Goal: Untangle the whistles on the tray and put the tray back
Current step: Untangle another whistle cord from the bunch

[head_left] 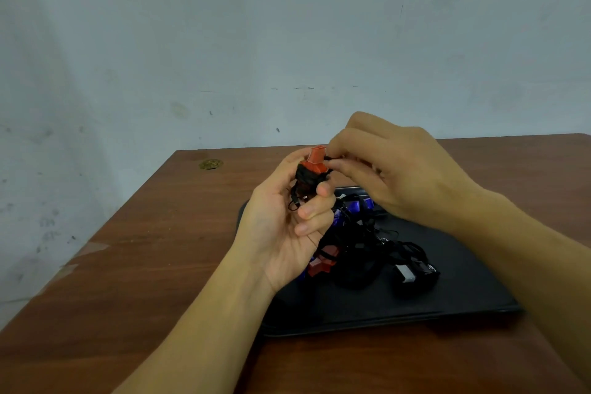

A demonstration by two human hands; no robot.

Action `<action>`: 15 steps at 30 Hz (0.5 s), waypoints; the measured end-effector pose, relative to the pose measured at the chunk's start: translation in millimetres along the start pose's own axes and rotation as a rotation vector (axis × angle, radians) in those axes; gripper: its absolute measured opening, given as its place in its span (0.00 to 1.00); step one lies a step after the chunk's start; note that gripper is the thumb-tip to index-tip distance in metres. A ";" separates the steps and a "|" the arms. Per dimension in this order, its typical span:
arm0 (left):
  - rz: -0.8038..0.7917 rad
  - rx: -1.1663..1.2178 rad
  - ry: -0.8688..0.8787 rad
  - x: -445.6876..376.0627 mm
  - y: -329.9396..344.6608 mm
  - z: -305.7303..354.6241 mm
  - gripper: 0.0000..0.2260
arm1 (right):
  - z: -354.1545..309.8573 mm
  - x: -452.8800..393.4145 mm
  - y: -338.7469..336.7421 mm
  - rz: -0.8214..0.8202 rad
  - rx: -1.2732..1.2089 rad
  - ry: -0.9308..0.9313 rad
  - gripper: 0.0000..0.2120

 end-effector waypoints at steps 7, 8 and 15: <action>0.138 -0.012 -0.097 0.3 -8.8 -1.3 0.13 | -3.2 9.0 8.5 -0.028 0.070 -0.090 0.09; 0.164 -0.034 -0.115 0.7 -10.7 -1.0 0.13 | -3.3 10.0 10.3 -0.025 0.062 -0.097 0.08; 0.217 -0.212 -0.241 1.2 -12.2 -1.2 0.14 | -0.1 14.3 17.4 0.133 -0.172 0.001 0.05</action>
Point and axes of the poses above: each hand's wrist, its own x-axis away from the middle knuckle, its own y-axis out of the palm, z = x × y, the point moved 3 cm from there along -x, towards the middle knuckle, and after that the axes turned 13 degrees about -z, right-handed, at the moved point
